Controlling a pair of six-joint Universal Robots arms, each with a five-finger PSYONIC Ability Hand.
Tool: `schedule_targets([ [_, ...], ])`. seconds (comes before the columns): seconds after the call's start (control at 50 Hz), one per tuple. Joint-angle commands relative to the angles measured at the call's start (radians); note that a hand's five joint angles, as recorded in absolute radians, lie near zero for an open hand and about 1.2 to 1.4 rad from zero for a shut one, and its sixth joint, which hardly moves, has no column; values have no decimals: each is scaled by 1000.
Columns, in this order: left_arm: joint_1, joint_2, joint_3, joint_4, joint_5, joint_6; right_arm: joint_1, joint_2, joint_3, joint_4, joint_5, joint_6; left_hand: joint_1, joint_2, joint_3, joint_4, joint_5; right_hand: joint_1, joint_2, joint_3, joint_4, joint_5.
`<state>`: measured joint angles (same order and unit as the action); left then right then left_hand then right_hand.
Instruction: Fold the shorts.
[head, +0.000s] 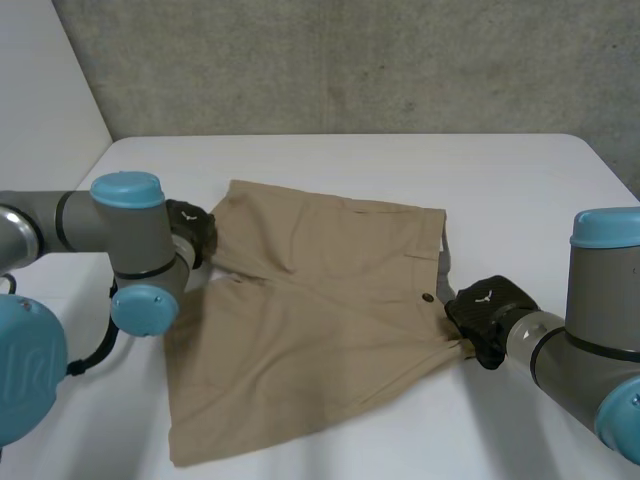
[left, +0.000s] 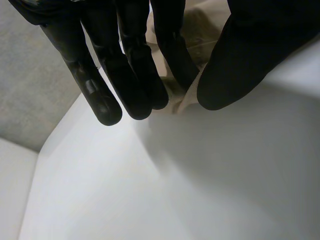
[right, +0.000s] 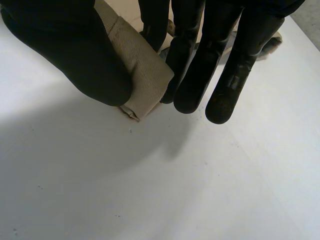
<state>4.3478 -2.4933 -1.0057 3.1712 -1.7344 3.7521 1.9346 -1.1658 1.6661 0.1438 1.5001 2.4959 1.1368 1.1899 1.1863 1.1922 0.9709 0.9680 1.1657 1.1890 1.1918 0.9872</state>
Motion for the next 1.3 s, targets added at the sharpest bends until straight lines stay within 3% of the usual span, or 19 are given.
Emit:
schedule_targets([
  [0.02, -31, 109, -94, 3, -7, -1, 3, 6, -6, 0, 0, 0, -561, -614, -611, -617, -570, 428, 231, 207, 204, 235],
  [0.18, -34, 175, -93, 29, 76, -8, 3, 6, -2, 0, 0, 0, -592, -645, -641, -647, -600, 428, 231, 207, 204, 235],
  [0.26, -24, 194, -83, 65, 174, -18, 0, 6, -2, 0, 0, 0, -562, -615, -612, -618, -571, 428, 231, 207, 204, 235],
  [0.34, -2, 177, -47, 66, 258, -34, 0, 6, -2, 0, 0, 0, -565, -618, -615, -621, -574, 428, 231, 207, 204, 235],
  [0.42, 13, 105, 7, 55, 283, -43, 0, 8, 1, -1, -1, 0, -568, -621, -618, -623, -577, 428, 231, 207, 204, 235],
  [0.76, 73, -88, 205, -103, 308, -38, -2, 26, -2, -3, -1, -6, -548, -601, -597, -603, -556, 428, 231, 207, 204, 235],
  [0.84, 87, -85, 202, -132, 329, -38, -2, 28, -3, -3, -1, -8, -381, -434, -430, -436, -389, 428, 231, 207, 204, 235],
  [0.98, 98, -81, 196, -171, 328, -38, -2, 29, -5, -3, -1, -9, 221, 168, 171, 165, 212, 428, 231, 207, 204, 235],
  [1.06, 99, -75, 188, -171, 317, -37, -2, 32, -5, -3, -1, -9, 259, 206, 210, 204, 251, 428, 231, 207, 204, 235],
  [1.3, 101, 30, 1, -88, 148, -34, -2, 29, -2, 2, 0, -9, 259, 206, 210, 204, 251, 428, 231, 207, 204, 235],
])
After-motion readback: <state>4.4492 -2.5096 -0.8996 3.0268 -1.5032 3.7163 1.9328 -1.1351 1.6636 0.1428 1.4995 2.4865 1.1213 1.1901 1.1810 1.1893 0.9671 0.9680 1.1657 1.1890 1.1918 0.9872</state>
